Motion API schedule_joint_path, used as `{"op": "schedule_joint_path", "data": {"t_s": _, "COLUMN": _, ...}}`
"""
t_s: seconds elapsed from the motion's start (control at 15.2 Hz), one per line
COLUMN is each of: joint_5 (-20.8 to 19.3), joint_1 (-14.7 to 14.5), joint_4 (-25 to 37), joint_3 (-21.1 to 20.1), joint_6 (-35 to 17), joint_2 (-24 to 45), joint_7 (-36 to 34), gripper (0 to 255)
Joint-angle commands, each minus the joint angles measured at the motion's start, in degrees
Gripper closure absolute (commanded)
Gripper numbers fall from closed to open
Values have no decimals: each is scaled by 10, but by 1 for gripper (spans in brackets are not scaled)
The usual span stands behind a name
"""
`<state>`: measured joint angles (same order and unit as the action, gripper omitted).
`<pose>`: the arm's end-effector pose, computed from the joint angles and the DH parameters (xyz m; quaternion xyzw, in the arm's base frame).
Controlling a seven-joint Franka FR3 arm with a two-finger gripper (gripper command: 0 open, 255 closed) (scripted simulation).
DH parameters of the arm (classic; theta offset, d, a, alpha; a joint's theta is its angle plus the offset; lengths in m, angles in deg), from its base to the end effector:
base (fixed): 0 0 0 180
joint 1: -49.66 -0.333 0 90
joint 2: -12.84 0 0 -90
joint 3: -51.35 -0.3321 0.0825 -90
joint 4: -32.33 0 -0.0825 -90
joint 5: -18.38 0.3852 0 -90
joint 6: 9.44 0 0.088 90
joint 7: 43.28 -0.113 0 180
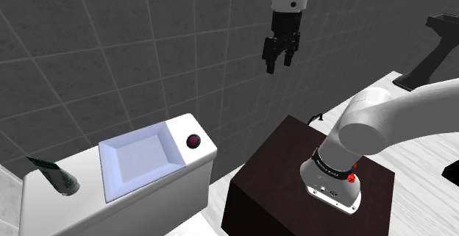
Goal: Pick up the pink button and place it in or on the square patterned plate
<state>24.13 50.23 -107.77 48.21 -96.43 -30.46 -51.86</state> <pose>0.2915 0.0283 0.5410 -0.9938 0.0629 0.0882 0.0236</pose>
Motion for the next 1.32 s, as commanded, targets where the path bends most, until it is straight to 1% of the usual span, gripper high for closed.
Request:
{"op": "schedule_joint_path", "data": {"t_s": 0.0, "joint_5": 0, "joint_1": 0, "joint_4": 0, "joint_3": 0, "joint_6": 0, "joint_2": 0, "joint_7": 0, "gripper": 0}}
{"op": "schedule_joint_path", "data": {"t_s": 0.33, "joint_5": 30, "joint_1": -24, "joint_4": -38, "joint_3": -44, "joint_6": -100, "joint_2": 41, "joint_7": -22, "gripper": 0}}
{"op": "schedule_joint_path", "data": {"t_s": 0.73, "joint_5": 56, "joint_1": -49, "joint_4": -57, "joint_3": -99, "joint_6": -225, "joint_2": 118, "joint_7": -49, "gripper": 0}}
{"op": "schedule_joint_path", "data": {"t_s": 0.99, "joint_5": 62, "joint_1": -61, "joint_4": -53, "joint_3": -136, "joint_6": -307, "joint_2": 186, "joint_7": -70, "gripper": 0}}
{"op": "schedule_joint_path", "data": {"t_s": 1.25, "joint_5": 53, "joint_1": -67, "joint_4": -37, "joint_3": -173, "joint_6": -385, "joint_2": 264, "joint_7": -98, "gripper": 0}}
